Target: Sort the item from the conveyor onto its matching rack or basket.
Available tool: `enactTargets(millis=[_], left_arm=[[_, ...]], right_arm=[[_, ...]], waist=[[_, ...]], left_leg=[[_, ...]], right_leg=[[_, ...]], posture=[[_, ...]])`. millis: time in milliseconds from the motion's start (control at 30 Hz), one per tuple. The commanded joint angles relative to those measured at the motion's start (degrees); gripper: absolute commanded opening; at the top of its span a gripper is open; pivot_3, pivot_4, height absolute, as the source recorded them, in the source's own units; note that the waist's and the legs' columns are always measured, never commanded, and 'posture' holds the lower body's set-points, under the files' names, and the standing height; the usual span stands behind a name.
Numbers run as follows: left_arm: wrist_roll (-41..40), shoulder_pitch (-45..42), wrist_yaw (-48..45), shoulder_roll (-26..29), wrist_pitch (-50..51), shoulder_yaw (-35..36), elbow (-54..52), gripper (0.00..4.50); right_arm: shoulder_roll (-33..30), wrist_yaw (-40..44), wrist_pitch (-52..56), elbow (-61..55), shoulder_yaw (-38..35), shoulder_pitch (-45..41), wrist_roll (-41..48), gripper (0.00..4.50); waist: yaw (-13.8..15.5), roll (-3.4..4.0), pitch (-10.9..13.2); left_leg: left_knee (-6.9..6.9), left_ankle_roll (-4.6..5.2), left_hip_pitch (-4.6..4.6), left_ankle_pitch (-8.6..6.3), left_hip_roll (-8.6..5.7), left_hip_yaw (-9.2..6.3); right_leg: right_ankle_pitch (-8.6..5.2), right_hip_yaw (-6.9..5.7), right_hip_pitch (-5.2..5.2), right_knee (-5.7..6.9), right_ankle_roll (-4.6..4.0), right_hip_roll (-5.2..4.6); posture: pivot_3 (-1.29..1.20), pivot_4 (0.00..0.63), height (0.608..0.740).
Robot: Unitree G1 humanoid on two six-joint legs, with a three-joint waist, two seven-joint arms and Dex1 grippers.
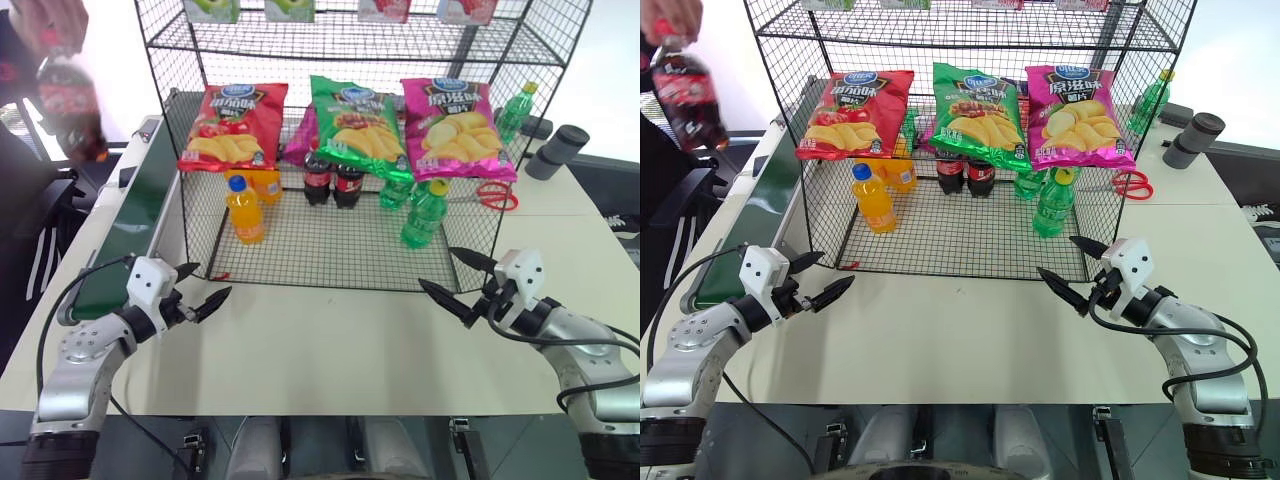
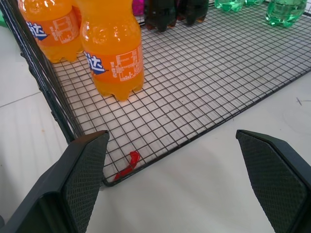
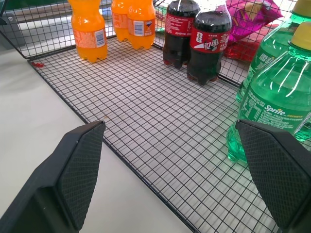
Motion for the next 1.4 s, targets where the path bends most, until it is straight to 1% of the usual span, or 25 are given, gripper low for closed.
enactTargets(millis=[33, 467, 633, 833, 1000, 1067, 1267, 1400], left_arm=[[-0.1, 0.1, 0.4, 1.1, 0.4, 1.4, -1.6, 4.5], [-0.6, -0.5, 0.3, 1.9, 2.6, 1.6, -1.8, 4.5], [-1.2, -0.3, -0.7, 1.7, 1.3, 1.6, -3.2, 4.5], [-4.1, -0.5, -0.6, 1.8, 3.2, 3.8, -4.7, 4.5], [-7.5, -2.6, 1.0, 1.5, 4.4, 7.5, -4.9, 4.5], [-9.2, -3.8, 2.8, 0.8, 4.4, 10.3, -4.2, 4.5], [-11.8, -3.7, 8.5, -1.8, 2.8, 18.7, -1.9, 4.5], [-8.4, -3.7, 13.2, -3.0, 0.3, 20.5, 1.4, 4.5]], right_arm=[[0.4, 0.2, -1.2, -0.5, -0.4, -0.4, 0.3, 4.47], [0.4, -0.3, -0.8, -0.9, 0.0, -0.5, 0.3, 4.47], [0.4, -0.3, -0.7, -0.8, 0.1, -0.9, 0.4, 4.47], [0.5, -0.2, -0.4, -0.9, 0.5, -1.4, 0.5, 4.47], [0.6, 0.0, -0.3, -1.0, 0.9, -1.7, 0.7, 4.47], [0.6, 0.1, -0.3, -0.9, 1.2, -2.0, 0.7, 4.47], [0.9, -0.2, 0.6, -2.0, 2.4, -3.2, 1.0, 4.47], [1.8, -1.7, 2.4, -3.4, 3.9, -4.8, 0.9, 4.47]], waist=[[0.0, 0.0, 0.0], [0.0, 0.0, 0.0], [0.0, 0.0, 0.0], [0.0, 0.0, 0.0], [0.0, -0.01, 0.0], [0.0, -0.01, 0.0], [-0.1, -0.01, 0.0], [0.0, -0.04, 0.0]], left_leg=[[0.0, 0.0, 0.0, 0.0, 0.0, 0.0], [0.01, 0.0, 0.01, 0.0, 0.0, 0.0], [0.01, 0.0, 0.01, 0.0, 0.0, 0.0], [0.01, 0.0, 0.01, 0.0, 0.0, 0.0], [0.02, 0.0, 0.01, 0.0, 0.01, 0.0], [0.02, 0.0, 0.01, 0.0, 0.01, 0.0], [0.03, 0.0, 0.01, 0.0, 0.01, -0.01], [0.05, 0.0, 0.01, 0.0, 0.0, -0.01]], right_leg=[[0.0, 0.0, 0.0, 0.0, 0.0, 0.0], [0.0, 0.0, 0.0, 0.02, 0.0, 0.02], [0.0, 0.0, 0.0, 0.03, 0.0, 0.02], [0.0, 0.01, 0.01, 0.02, 0.0, 0.02], [0.0, 0.01, 0.0, 0.03, 0.0, 0.01], [0.0, 0.0, 0.01, 0.03, 0.0, 0.02], [0.01, 0.0, 0.01, 0.03, 0.02, 0.04], [0.01, 0.0, 0.02, 0.03, 0.02, 0.04]], posture=[[0.0, 0.15, 0.74], [0.0, 0.15, 0.74], [0.0, 0.15, 0.74], [0.0, 0.15, 0.74], [0.0, 0.15, 0.74], [0.0, 0.15, 0.74], [0.0, 0.15, 0.74], [0.0, 0.15, 0.74]])
